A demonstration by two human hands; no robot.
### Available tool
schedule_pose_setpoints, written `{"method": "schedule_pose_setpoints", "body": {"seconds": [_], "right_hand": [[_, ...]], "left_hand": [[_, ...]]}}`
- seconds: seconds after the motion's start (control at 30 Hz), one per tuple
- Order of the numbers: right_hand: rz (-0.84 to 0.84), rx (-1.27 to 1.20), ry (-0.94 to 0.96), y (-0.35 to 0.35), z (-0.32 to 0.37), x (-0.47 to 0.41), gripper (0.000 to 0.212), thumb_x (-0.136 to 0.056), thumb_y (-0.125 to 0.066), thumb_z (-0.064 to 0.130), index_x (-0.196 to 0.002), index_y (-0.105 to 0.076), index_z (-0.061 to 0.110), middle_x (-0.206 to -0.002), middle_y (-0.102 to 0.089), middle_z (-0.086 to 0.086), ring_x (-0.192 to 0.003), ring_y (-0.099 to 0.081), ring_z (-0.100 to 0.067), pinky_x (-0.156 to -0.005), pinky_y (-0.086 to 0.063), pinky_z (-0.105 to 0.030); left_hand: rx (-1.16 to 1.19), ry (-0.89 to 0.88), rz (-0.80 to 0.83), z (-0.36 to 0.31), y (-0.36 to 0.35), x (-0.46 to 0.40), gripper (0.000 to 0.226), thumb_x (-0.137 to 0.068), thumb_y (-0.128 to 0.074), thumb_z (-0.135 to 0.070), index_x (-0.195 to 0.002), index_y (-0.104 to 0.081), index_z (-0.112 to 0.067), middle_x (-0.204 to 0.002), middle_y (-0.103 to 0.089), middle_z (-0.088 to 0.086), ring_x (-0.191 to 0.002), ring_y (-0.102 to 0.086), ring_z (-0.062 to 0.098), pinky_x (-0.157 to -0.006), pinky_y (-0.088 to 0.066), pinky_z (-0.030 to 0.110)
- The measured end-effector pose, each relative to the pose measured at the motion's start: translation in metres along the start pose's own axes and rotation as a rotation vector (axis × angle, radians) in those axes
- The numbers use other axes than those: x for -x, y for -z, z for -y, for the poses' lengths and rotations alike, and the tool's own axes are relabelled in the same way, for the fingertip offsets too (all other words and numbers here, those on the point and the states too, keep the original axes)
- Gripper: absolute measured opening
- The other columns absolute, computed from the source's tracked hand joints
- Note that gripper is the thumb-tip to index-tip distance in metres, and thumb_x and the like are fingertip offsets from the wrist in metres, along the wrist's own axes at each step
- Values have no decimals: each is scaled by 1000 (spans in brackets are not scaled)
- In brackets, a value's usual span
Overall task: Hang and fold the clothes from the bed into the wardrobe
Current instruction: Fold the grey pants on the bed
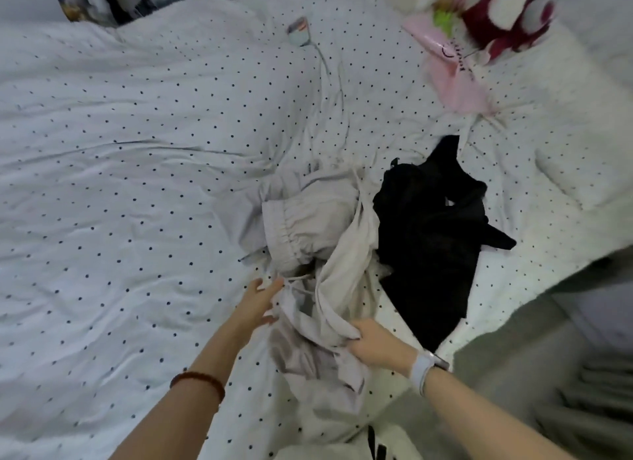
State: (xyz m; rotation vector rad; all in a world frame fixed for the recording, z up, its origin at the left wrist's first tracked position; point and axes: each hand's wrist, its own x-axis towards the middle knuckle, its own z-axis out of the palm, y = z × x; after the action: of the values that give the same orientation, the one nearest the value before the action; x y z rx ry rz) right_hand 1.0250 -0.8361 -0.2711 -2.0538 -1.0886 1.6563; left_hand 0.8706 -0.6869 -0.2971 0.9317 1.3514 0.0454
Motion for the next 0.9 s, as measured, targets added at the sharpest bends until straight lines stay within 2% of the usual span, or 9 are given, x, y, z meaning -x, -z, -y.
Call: {"method": "schedule_pose_setpoints", "body": {"seconds": [0.17,0.23,0.3,0.37,0.5,0.57,0.63,0.77,0.9], "right_hand": [[0,90,-200,-15,-31,17,27,-94,-49,34,-69,-51,25,-74,-54,5,-87,-57,-24,-82,-47,-30],[-148,108,-279,-14,-37,15,34,-94,-47,41,-98,-62,11,-97,-63,-8,-102,-58,-29,-89,-46,-34],[-368,79,-301,-7,-36,8,44,-95,-44,38,-123,-49,5,-118,-58,-12,-108,-55,-27,-91,-45,-34],[-517,66,-258,2,-31,0,42,-96,-43,31,-128,-42,4,-124,-53,-13,-111,-53,-28,-90,-44,-33],[-554,85,-193,20,-32,-25,46,-97,-42,23,-139,-32,8,-136,-41,-13,-123,-44,-28,-100,-39,-33],[-563,99,-161,29,-34,-33,48,-97,-41,20,-142,-29,8,-141,-36,-13,-127,-40,-28,-103,-35,-32],[-606,92,-97,41,-34,-35,49,-97,-41,17,-143,-27,8,-143,-33,-12,-130,-37,-26,-105,-32,-30],[-717,94,74,77,-16,-26,57,-95,-47,16,-146,-23,13,-148,-28,-6,-134,-31,-23,-107,-29,-28],[-658,244,244,118,20,-15,83,-88,-59,18,-149,-2,19,-156,-11,1,-143,-14,-17,-113,-22,-33]], "left_hand": [[-54,-47,-30,5,-15,-3,67,-95,-51,-32,-148,-19,-8,-148,-33,10,-127,-42,28,-90,-41,34],[-99,-79,-34,-3,-21,-14,69,-94,-53,-31,-149,-16,-8,-150,-30,11,-130,-39,29,-92,-41,36],[-136,-100,-11,-14,-27,-30,69,-94,-53,-34,-148,-18,-8,-151,-28,9,-131,-38,28,-94,-41,38],[-122,-106,29,-25,-36,-51,69,-93,-55,-36,-147,-21,-8,-150,-30,7,-130,-38,28,-93,-39,38],[150,7,-24,-41,-63,-88,103,-75,-76,-38,-149,-8,-12,-152,-26,7,-135,-32,31,-105,-36,46],[249,-2,-100,-46,-78,-102,97,-70,-79,-28,-146,-21,-10,-146,-36,10,-128,-41,33,-102,-40,45],[159,-161,-151,-52,-89,-101,67,-81,-64,-10,-141,-33,-9,-140,-45,10,-122,-47,31,-99,-42,37],[-275,-577,23,-59,-82,-75,63,-90,-51,-2,-147,-25,-16,-149,-33,4,-135,-34,23,-109,-31,31],[-766,-932,205,-83,-70,-31,51,-94,-51,-7,-141,-37,-17,-140,-46,4,-129,-43,23,-99,-34,24]]}}
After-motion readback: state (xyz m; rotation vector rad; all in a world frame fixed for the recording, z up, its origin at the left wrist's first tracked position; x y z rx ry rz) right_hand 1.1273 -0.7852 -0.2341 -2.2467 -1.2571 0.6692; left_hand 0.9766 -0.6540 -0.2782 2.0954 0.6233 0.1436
